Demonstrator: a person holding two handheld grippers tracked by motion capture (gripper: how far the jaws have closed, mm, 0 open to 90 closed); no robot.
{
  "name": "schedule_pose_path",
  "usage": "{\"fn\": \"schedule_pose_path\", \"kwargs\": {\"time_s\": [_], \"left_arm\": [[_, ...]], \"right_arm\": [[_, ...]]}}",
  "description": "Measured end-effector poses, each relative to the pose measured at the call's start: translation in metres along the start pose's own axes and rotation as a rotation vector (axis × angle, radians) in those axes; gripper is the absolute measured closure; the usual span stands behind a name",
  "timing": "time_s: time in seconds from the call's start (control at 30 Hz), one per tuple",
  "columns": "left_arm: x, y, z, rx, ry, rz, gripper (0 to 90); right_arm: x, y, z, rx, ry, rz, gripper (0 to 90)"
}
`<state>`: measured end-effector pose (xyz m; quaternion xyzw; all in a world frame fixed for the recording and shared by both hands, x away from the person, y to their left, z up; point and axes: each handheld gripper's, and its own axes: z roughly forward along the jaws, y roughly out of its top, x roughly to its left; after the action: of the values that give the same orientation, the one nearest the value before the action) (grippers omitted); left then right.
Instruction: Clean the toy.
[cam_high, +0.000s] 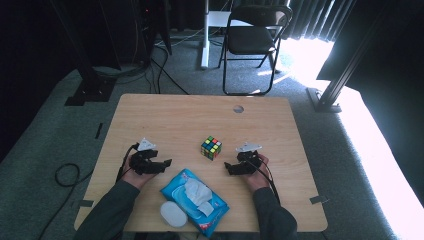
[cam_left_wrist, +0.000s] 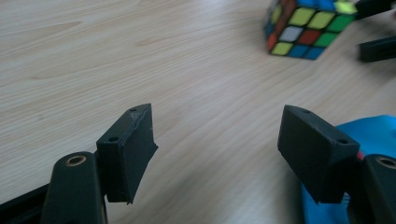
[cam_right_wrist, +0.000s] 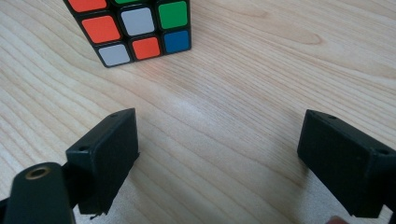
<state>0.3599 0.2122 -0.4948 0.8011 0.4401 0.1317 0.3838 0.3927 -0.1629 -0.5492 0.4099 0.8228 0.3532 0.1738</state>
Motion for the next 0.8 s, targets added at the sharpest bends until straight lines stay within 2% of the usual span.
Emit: {"fn": "schedule_pose_path", "kwargs": {"time_s": [0.13,0.47,0.8], "left_arm": [[-0.004,0.004,-0.007,-0.022,-0.045,-0.002,27.4],[-0.024,0.014,-0.017,-0.028,-0.064,0.073,27.4],[-0.038,0.017,-0.02,-0.026,-0.091,0.117,27.4]], "right_arm": [[0.0,0.0,0.0,0.0,-0.001,0.001,12.4],[0.0,0.0,0.0,0.0,-0.003,0.002,12.4],[0.0,0.0,0.0,0.0,-0.003,0.003,12.3]]}}
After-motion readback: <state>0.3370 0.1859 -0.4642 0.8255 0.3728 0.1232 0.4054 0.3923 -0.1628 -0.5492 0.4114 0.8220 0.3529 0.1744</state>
